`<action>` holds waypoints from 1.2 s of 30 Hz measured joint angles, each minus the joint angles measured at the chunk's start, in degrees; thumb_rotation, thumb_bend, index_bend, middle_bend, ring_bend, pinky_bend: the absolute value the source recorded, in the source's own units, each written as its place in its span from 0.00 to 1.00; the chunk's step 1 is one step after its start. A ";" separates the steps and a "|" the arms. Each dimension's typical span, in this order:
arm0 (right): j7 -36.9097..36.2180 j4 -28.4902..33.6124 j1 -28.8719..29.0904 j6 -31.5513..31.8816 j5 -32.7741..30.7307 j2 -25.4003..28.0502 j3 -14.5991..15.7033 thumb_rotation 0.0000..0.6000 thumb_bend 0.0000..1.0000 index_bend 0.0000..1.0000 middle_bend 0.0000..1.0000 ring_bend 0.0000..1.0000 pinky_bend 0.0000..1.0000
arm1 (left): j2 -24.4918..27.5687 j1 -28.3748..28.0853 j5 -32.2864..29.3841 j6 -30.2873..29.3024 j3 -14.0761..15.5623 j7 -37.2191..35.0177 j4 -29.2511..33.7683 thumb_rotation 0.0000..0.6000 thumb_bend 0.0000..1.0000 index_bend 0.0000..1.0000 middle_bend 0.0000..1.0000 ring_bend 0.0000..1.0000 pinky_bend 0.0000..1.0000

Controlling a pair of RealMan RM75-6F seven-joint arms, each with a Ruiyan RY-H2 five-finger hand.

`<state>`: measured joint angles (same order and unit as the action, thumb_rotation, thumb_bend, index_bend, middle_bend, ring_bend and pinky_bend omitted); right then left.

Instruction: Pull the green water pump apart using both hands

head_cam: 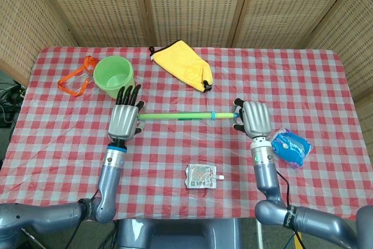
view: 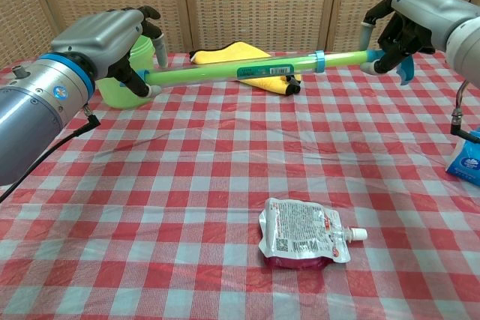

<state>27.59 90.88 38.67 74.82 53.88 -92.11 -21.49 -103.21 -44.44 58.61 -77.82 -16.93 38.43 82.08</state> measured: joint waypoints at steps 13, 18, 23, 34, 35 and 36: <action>-0.85 0.35 -0.42 -0.03 0.02 0.55 -0.02 1.00 0.60 0.84 1.00 1.00 0.93 | -1.31 0.48 1.25 -0.16 -0.34 -0.15 -1.52 1.00 0.35 0.50 0.00 0.00 0.00; -1.01 0.62 -0.54 0.03 0.15 0.78 0.01 1.00 0.60 0.84 1.00 1.00 0.93 | -1.41 0.86 1.94 -0.22 -0.19 -0.45 -1.96 1.00 0.36 0.51 0.00 0.00 0.00; -1.21 0.55 -0.67 0.06 0.07 0.97 -0.03 1.00 0.60 0.84 1.00 1.00 0.93 | -1.47 1.38 2.51 -0.25 0.03 -0.71 -2.47 1.00 0.36 0.51 0.00 0.00 0.00; -1.50 0.24 -0.90 0.11 -0.34 1.21 -0.18 1.00 0.60 0.84 1.00 1.00 0.93 | -0.87 2.66 3.36 -0.20 0.37 -1.43 -2.76 1.00 0.36 0.52 0.00 0.00 0.00; -1.50 0.26 -0.92 0.18 -0.33 1.22 -0.19 1.00 0.60 0.84 1.00 1.00 0.93 | -0.83 2.78 3.42 -0.20 0.40 -1.52 -2.82 1.00 0.37 0.52 0.00 0.00 0.00; -1.51 0.28 -0.92 0.19 -0.33 1.22 -0.20 1.00 0.60 0.84 1.00 1.00 0.93 | -0.82 2.88 3.52 -0.19 0.44 -1.60 -2.90 1.00 0.37 0.52 0.00 0.00 0.00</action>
<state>26.08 91.16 37.74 75.02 53.55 -90.90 -21.69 -104.02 -41.56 62.12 -78.01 -16.50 36.83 79.18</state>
